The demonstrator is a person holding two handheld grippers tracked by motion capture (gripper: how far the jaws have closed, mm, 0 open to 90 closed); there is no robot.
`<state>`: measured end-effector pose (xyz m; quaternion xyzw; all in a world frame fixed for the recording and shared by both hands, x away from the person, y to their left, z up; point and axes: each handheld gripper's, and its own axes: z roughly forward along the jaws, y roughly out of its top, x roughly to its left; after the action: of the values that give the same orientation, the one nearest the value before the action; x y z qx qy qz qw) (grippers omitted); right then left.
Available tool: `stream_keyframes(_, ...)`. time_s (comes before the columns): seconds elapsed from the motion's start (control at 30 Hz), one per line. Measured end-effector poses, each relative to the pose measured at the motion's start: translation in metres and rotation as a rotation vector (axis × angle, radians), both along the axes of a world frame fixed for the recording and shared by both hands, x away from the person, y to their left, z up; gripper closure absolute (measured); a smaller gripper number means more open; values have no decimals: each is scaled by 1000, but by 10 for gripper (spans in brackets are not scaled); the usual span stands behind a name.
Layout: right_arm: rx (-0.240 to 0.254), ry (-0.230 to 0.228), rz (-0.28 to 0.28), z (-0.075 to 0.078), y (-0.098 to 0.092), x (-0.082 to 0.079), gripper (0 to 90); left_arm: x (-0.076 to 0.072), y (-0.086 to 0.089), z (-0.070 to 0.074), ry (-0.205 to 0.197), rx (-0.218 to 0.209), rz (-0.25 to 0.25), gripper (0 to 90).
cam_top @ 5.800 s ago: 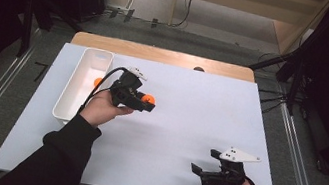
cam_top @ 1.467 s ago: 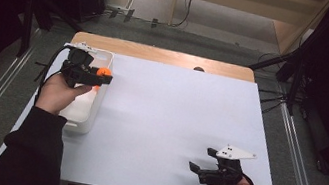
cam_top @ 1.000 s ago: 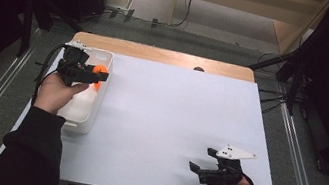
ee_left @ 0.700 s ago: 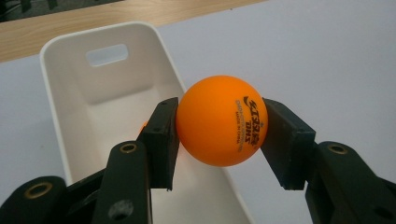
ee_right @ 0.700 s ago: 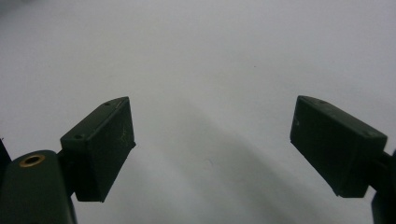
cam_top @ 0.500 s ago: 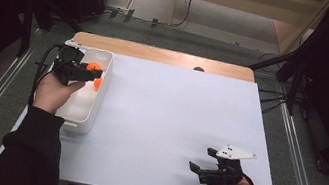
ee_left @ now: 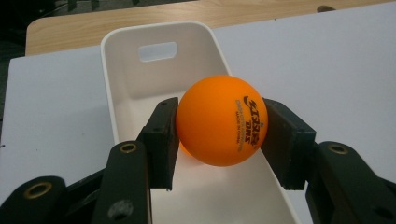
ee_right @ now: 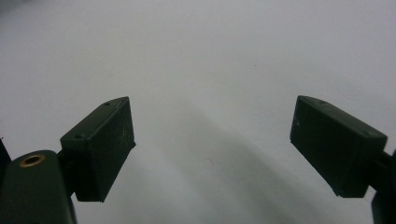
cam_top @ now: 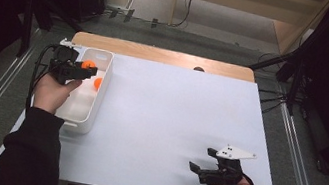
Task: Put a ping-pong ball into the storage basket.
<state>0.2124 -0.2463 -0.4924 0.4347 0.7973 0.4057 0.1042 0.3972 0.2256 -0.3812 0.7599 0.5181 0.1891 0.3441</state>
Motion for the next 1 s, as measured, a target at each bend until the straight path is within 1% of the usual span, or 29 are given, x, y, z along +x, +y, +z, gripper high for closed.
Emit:
stream_keyframes(0.17, 1, 0, -1, 0, 0, 0, 123, 1, 0, -4, 4, 4, 13, 503)
stream_keyframes(0.2, 0, 0, 0, 0, 0, 0, 123, 1, 0, -5, 8, 12, 13, 503)
stream_keyframes(0.3, 0, 0, 0, 0, 0, 0, 123, 1, 2, -7, 9, 2, 21, 503)
stream_keyframes(0.37, 0, 0, 0, 0, 0, 0, 123, 1, 3, -8, 15, 5, 23, 503)
stream_keyframes(0.47, -2, -1, 2, 0, 0, 0, 123, 2, 2, -11, 13, 9, 26, 502)
stream_keyframes(0.6, -1, 0, 1, 0, 0, 0, 123, 3, 2, -14, 23, 8, 29, 502)
stream_keyframes(0.8, -4, -2, 5, 0, 0, 0, 123, 4, 0, -18, 36, 26, 31, 501)
stream_keyframes(0.83, -5, -2, 5, 0, 0, 0, 123, 4, -1, -20, 32, 23, 33, 501)
stream_keyframes(0.9, -4, -2, 5, 0, 0, 0, 123, 4, 0, -22, 38, 14, 37, 501)
stream_keyframes(1.0, -4, -2, 5, 0, 0, 0, 123, 6, 1, -25, 50, 25, 40, 501)
